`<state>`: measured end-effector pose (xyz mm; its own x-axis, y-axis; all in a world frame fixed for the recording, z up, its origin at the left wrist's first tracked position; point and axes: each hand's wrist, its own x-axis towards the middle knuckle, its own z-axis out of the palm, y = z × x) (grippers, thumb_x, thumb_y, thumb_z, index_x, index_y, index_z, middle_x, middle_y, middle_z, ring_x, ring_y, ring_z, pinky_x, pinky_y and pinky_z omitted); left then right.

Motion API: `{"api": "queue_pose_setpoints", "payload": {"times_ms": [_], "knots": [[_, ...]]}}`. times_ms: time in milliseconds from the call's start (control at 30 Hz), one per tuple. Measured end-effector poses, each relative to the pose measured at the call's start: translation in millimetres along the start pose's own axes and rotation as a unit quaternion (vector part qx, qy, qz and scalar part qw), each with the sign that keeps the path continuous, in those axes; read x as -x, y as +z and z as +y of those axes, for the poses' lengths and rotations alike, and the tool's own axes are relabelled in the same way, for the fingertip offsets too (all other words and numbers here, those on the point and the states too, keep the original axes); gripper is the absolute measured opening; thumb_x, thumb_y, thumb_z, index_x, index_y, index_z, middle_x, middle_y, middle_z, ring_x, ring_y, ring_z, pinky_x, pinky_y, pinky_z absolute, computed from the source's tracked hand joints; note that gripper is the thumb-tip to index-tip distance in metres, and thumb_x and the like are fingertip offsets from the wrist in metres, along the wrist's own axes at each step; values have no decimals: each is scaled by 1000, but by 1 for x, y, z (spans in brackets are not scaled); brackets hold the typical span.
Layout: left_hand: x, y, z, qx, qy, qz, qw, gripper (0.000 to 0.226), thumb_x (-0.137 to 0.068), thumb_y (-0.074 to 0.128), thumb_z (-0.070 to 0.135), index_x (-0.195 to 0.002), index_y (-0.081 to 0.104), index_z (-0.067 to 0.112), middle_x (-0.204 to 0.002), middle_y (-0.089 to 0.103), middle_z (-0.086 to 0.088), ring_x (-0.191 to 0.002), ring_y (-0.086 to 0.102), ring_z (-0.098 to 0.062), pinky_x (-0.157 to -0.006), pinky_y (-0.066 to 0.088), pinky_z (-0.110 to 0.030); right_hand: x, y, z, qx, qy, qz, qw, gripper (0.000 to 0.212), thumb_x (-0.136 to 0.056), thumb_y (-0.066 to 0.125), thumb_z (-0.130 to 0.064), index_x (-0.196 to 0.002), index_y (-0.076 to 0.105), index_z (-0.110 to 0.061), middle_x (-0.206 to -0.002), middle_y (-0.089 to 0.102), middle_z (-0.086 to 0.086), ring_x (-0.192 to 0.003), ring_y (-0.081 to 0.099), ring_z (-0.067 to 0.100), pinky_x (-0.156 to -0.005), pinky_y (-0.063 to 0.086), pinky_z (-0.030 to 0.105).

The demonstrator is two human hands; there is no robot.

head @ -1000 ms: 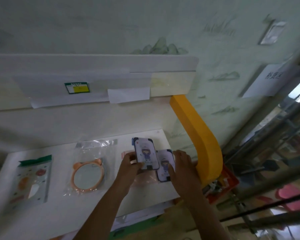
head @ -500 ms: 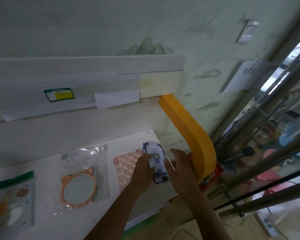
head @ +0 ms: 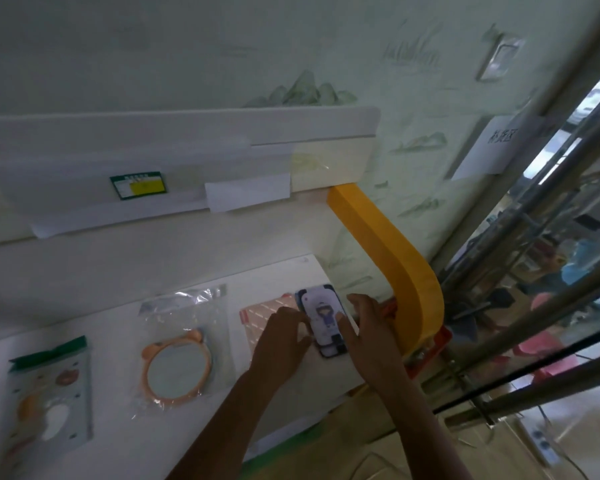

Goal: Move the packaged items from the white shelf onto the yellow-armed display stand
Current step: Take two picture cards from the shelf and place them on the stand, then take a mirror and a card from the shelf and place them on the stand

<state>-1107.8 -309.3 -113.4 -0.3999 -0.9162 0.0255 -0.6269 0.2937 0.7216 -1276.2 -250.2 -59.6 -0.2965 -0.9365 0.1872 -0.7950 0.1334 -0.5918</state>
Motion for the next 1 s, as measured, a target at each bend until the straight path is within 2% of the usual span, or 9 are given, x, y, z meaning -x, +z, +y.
{"api": "queue_pose_setpoints", "payload": {"times_ms": [133,233,300,367,400,467,567,667,1000], "knots": [[22,-44,-18,-27,2,77,997,38,-86,58,44,-116,64,21,-116,62,2,-106,59,-15,-91,50,-33,-1,3,-6,-25,-24,-39,999,43,-97,46,-47,-134,44,-25,-130,53,-4,-115,51,11,-97,43,26],[43,-75,-29,-71,-14,120,990,35,-89,59,42,-118,63,21,-115,62,2,-108,60,-16,-92,50,-33,1,8,-17,-33,-73,-50,996,50,-97,43,-49,-135,47,-17,-130,54,2,-121,51,16,-102,38,24],[62,-92,-33,-109,-27,160,981,39,-90,55,46,-119,63,20,-114,64,1,-106,61,-17,-88,50,-32,1,14,-25,-35,-103,-61,992,54,-97,40,-53,-133,50,-13,-128,56,6,-120,53,21,-104,42,32],[83,-104,-33,-126,-43,179,975,52,-86,42,56,-118,63,21,-111,64,2,-102,62,-17,-84,49,-32,1,19,-34,-36,-134,-62,988,48,-95,44,-51,-126,52,-16,-119,58,3,-112,56,22,-98,47,39],[94,-108,-33,-123,-53,184,974,55,-84,39,58,-119,62,22,-111,64,2,-101,61,-17,-85,48,-31,2,20,-41,-31,-147,-64,987,42,-96,49,-47,-124,53,-17,-116,58,1,-110,55,21,-96,47,36],[114,-114,-34,-112,-75,200,971,51,-84,42,57,-118,60,24,-111,62,4,-102,59,-16,-88,48,-32,6,21,-52,-21,-177,-70,982,37,-96,56,-38,-126,53,-17,-119,57,-1,-113,52,18,-96,41,29],[142,-123,-28,-101,-111,234,961,38,-88,56,46,-121,56,27,-113,58,8,-105,56,-12,-88,47,-31,15,21,-67,-32,-205,-98,973,39,-97,54,-39,-130,51,-19,-126,55,-3,-117,49,15,-96,35,24],[172,-128,-21,-83,-137,274,948,38,-90,62,37,-125,54,23,-116,57,8,-107,56,-11,-90,47,-29,29,24,-77,-45,-230,-122,965,41,-96,49,-46,-129,48,-22,-124,53,-5,-115,50,14,-97,40,27],[304,-148,-25,-34,-221,370,902,37,-91,63,36,-125,51,27,-120,56,13,-106,54,-6,-86,47,-27,102,53,-145,-85,-317,-209,921,47,-95,55,-45,-133,46,-20,-131,52,-3,-122,48,14,-101,41,27]]}}
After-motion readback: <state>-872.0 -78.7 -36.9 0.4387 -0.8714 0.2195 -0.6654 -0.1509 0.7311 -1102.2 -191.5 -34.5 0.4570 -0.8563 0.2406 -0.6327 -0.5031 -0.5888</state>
